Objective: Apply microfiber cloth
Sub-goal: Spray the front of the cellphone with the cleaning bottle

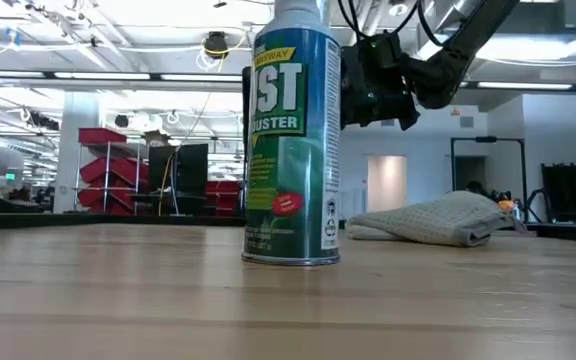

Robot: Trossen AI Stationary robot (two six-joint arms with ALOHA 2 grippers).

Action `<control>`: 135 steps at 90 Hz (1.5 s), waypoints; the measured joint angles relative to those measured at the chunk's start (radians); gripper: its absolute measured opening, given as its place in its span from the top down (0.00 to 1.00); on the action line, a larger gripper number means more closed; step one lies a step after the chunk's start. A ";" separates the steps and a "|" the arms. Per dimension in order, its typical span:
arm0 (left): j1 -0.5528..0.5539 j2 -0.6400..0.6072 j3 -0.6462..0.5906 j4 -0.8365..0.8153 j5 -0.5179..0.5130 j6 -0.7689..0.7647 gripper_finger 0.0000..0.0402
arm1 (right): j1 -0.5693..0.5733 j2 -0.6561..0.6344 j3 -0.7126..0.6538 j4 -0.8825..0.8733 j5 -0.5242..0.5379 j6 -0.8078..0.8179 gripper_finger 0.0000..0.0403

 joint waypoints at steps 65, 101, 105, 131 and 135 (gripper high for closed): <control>0.016 0.000 0.020 -0.053 0.022 0.113 1.00 | -0.054 -0.176 -0.079 -0.097 0.185 -0.084 0.96; 0.036 0.000 0.020 -0.021 0.074 0.161 1.00 | -0.027 -0.371 -0.266 -0.109 0.274 -0.049 0.96; 0.039 0.000 0.020 -0.023 0.074 0.170 1.00 | -0.015 -0.371 -0.270 -0.110 0.282 -0.050 0.96; 0.052 0.000 0.020 -0.043 0.076 0.236 1.00 | 0.008 -0.371 -0.278 -0.117 0.350 -0.049 0.96; 0.058 0.000 0.020 -0.055 0.076 0.242 1.00 | 0.008 -0.371 -0.278 -0.117 0.359 -0.049 0.96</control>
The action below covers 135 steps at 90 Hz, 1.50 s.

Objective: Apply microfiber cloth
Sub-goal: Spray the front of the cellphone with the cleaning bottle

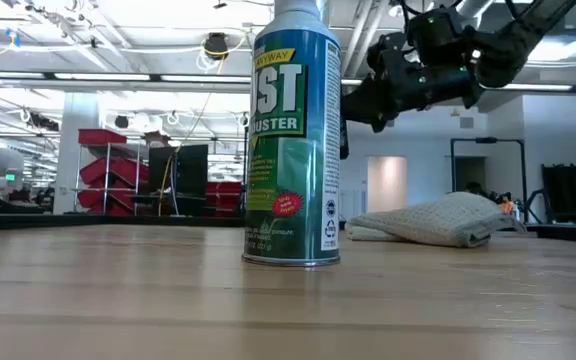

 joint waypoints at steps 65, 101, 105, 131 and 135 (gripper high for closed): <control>0.002 0.053 0.002 -0.002 -0.003 0.024 1.00 | -0.019 -0.003 0.000 -0.023 0.008 -0.002 0.96; 0.002 0.064 0.053 -0.051 -0.018 0.012 1.00 | -0.019 -0.125 -0.060 -0.014 0.075 -0.003 0.96; 0.002 0.065 0.070 -0.070 -0.028 0.010 1.00 | -0.019 -0.126 -0.062 -0.014 0.074 0.001 0.96; -0.013 0.083 0.100 -0.080 -0.034 -0.001 1.00 | -0.017 -0.122 -0.073 -0.005 0.074 0.017 0.96; -0.017 0.089 0.099 -0.092 -0.033 -0.006 1.00 | -0.017 -0.122 -0.073 -0.009 0.073 0.017 0.96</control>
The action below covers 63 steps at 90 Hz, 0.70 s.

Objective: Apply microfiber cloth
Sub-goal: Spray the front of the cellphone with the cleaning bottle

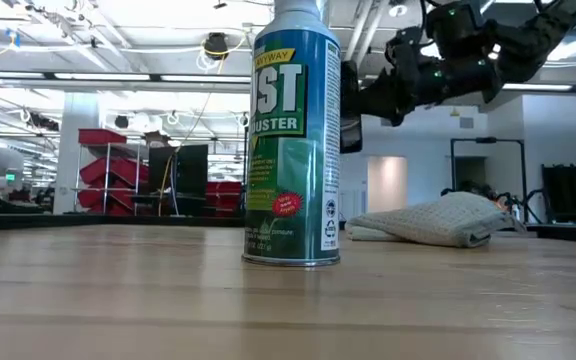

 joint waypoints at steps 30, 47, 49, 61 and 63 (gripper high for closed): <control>-0.008 0.051 0.104 -0.041 0.003 -0.011 1.00 | 0.002 0.000 0.000 -0.001 -0.003 0.002 0.96; -0.008 0.095 0.153 -0.092 0.005 -0.008 1.00 | 0.008 0.000 0.000 -0.002 -0.007 0.001 0.96; -0.008 0.096 0.153 -0.094 0.006 -0.009 1.00 | 0.008 0.000 0.000 -0.002 -0.007 0.001 0.96; -0.008 0.094 0.154 -0.090 0.008 -0.018 1.00 | 0.008 0.000 0.000 -0.005 -0.007 -0.001 0.96; -0.008 0.094 0.154 -0.089 0.008 -0.024 1.00 | 0.008 0.000 0.000 -0.005 -0.007 -0.001 0.96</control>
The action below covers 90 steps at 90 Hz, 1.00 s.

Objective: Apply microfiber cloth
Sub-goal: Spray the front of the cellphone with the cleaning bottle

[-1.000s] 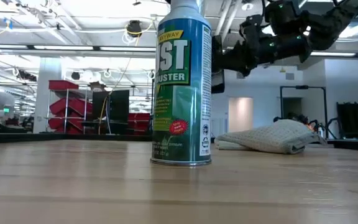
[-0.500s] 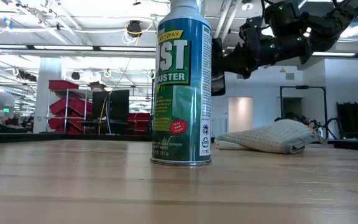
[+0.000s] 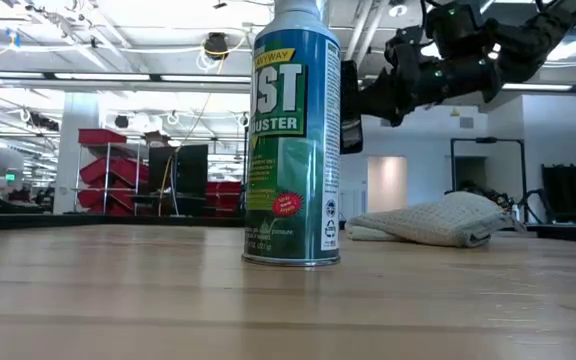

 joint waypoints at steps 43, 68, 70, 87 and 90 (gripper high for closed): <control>0.000 0.012 -0.001 -0.013 0.001 -0.008 1.00 | 0.020 0.000 0.000 -0.002 -0.002 0.000 0.96; 0.000 0.012 -0.001 -0.013 0.001 -0.013 1.00 | 0.063 0.000 0.000 -0.003 0.052 0.000 0.96; 0.000 0.012 -0.001 -0.013 0.001 -0.014 1.00 | 0.068 0.000 -0.003 0.002 0.058 0.000 0.96; 0.000 0.013 -0.001 -0.014 0.001 -0.014 1.00 | 0.105 0.000 -0.036 0.016 0.089 0.032 0.96; 0.000 0.013 -0.001 -0.014 0.001 -0.014 1.00 | 0.112 0.000 -0.037 0.017 0.107 0.033 0.96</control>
